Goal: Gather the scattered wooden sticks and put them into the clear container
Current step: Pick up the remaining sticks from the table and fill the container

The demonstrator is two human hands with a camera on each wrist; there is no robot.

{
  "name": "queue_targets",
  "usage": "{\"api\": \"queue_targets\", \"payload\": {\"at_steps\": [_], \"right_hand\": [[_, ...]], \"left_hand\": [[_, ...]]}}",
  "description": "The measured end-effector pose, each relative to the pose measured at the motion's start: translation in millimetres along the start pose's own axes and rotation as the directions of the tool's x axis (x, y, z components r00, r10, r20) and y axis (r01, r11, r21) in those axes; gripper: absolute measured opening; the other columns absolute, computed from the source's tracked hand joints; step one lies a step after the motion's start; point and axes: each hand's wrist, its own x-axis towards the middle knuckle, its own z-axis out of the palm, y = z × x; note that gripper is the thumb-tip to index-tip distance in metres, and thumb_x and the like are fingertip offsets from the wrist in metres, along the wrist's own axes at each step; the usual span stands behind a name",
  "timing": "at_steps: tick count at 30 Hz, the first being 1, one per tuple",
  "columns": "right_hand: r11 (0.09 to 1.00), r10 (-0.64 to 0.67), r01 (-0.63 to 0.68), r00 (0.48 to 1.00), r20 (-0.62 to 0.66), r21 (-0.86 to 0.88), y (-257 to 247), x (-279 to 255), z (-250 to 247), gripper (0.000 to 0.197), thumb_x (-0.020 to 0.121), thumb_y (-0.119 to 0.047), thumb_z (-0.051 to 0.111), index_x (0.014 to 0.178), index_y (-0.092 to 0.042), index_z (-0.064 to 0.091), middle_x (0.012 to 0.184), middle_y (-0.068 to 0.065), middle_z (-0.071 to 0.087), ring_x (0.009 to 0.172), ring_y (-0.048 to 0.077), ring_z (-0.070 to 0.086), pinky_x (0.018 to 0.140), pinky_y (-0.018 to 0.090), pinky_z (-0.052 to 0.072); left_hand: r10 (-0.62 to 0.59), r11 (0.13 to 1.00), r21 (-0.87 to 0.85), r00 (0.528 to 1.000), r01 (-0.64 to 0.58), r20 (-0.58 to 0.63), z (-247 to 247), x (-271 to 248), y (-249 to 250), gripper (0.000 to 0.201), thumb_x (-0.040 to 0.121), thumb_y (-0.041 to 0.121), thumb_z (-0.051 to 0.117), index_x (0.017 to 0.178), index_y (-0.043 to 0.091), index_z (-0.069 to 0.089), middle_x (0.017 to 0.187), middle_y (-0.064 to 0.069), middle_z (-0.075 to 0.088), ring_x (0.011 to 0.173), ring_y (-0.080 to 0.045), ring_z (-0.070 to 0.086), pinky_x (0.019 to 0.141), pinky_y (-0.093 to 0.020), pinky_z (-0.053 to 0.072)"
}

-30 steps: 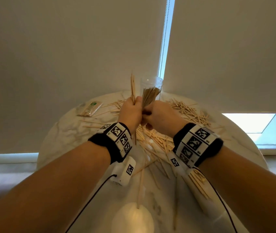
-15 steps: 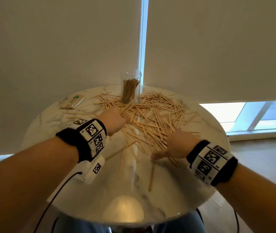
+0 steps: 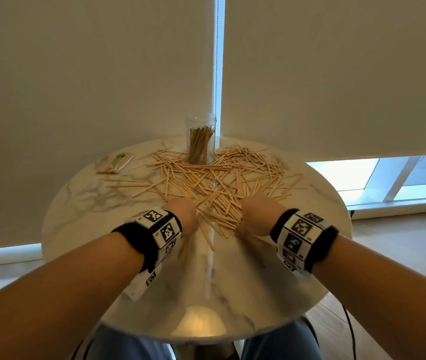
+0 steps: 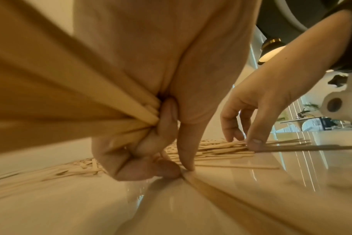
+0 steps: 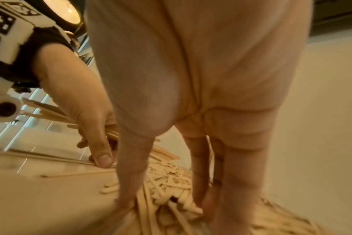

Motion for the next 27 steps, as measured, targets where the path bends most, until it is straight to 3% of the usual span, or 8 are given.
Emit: {"api": "queue_targets", "payload": {"at_steps": [4,9,11,14,18,22,24,27], "right_hand": [[0.99,0.019,-0.007,0.996,0.086,-0.138,0,-1,1,0.061,0.093,-0.061,0.055,0.107,-0.003,0.068,0.095,0.007,0.067,0.085,0.022,0.06,0.075,0.03,0.051],[1.0,0.009,-0.01,0.991,0.132,0.004,-8,11,-11,0.033,0.089,-0.036,0.072,0.07,-0.01,0.062,0.068,0.001,0.062,0.065,0.017,0.059,0.061,0.026,0.05],[1.0,0.008,-0.006,0.991,0.136,-0.014,-14,17,-14,0.025,0.09,-0.031,0.071,0.08,-0.009,0.068,0.073,0.002,0.062,0.072,0.018,0.06,0.066,0.027,0.052],[0.998,-0.011,0.014,0.998,0.055,-0.058,-20,27,-15,0.027,0.093,-0.026,0.066,0.11,-0.004,0.069,0.092,0.006,0.061,0.082,0.02,0.057,0.074,0.029,0.053],[0.999,-0.014,0.014,1.0,-0.017,-0.036,-24,45,-15,0.024,0.093,-0.026,0.065,0.109,-0.008,0.066,0.101,0.009,0.064,0.083,0.021,0.056,0.071,0.029,0.05],[0.997,-0.024,0.022,0.999,-0.024,-0.073,-24,51,-16,0.03,0.096,-0.033,0.061,0.109,-0.007,0.067,0.103,0.008,0.065,0.09,0.022,0.06,0.08,0.03,0.053],[0.997,-0.034,0.033,0.999,-0.018,-0.069,-22,53,-17,0.029,0.097,-0.028,0.061,0.113,-0.006,0.067,0.109,0.008,0.067,0.092,0.022,0.06,0.083,0.029,0.052],[0.998,-0.032,0.031,1.0,-0.002,-0.048,-22,57,-17,0.024,0.096,-0.02,0.06,0.113,-0.005,0.067,0.106,0.009,0.066,0.09,0.023,0.06,0.079,0.029,0.052]], "left_hand": [[-0.014,1.0,0.005,1.0,0.014,0.002,1,7,1,0.025,0.093,0.027,0.066,0.078,0.01,0.054,0.077,-0.003,0.053,0.076,-0.02,0.054,0.053,-0.025,0.04],[-0.028,1.0,-0.013,1.0,0.028,0.004,-2,12,1,0.022,0.1,0.027,0.055,0.089,0.008,0.06,0.077,-0.004,0.053,0.079,-0.021,0.054,0.063,-0.028,0.042],[0.0,0.999,-0.032,1.0,-0.001,-0.023,0,16,0,0.032,0.105,0.025,0.042,0.086,0.008,0.06,0.083,-0.006,0.056,0.078,-0.022,0.054,0.064,-0.028,0.041],[0.03,0.996,-0.085,0.999,-0.033,-0.031,8,23,4,0.032,0.105,0.024,0.037,0.107,0.008,0.065,0.096,-0.005,0.062,0.091,-0.023,0.062,0.073,-0.03,0.048],[0.037,0.997,-0.074,0.999,-0.038,-0.017,13,24,16,0.042,0.095,0.051,0.06,0.108,0.011,0.063,0.09,-0.004,0.061,0.087,-0.022,0.06,0.07,-0.03,0.046],[0.003,0.997,-0.074,0.999,-0.007,-0.046,1,32,16,0.029,0.101,0.025,0.055,0.122,0.006,0.062,0.122,-0.011,0.066,0.113,-0.027,0.063,0.088,-0.031,0.049],[-0.033,0.997,-0.078,0.998,0.028,-0.059,-4,37,9,0.026,0.101,0.018,0.052,0.121,0.005,0.063,0.123,-0.012,0.065,0.113,-0.027,0.063,0.086,-0.03,0.049],[-0.031,0.996,-0.09,0.997,0.025,-0.065,-5,43,2,0.027,0.101,0.029,0.054,0.112,0.006,0.065,0.116,-0.011,0.067,0.105,-0.025,0.063,0.077,-0.029,0.046]]}}
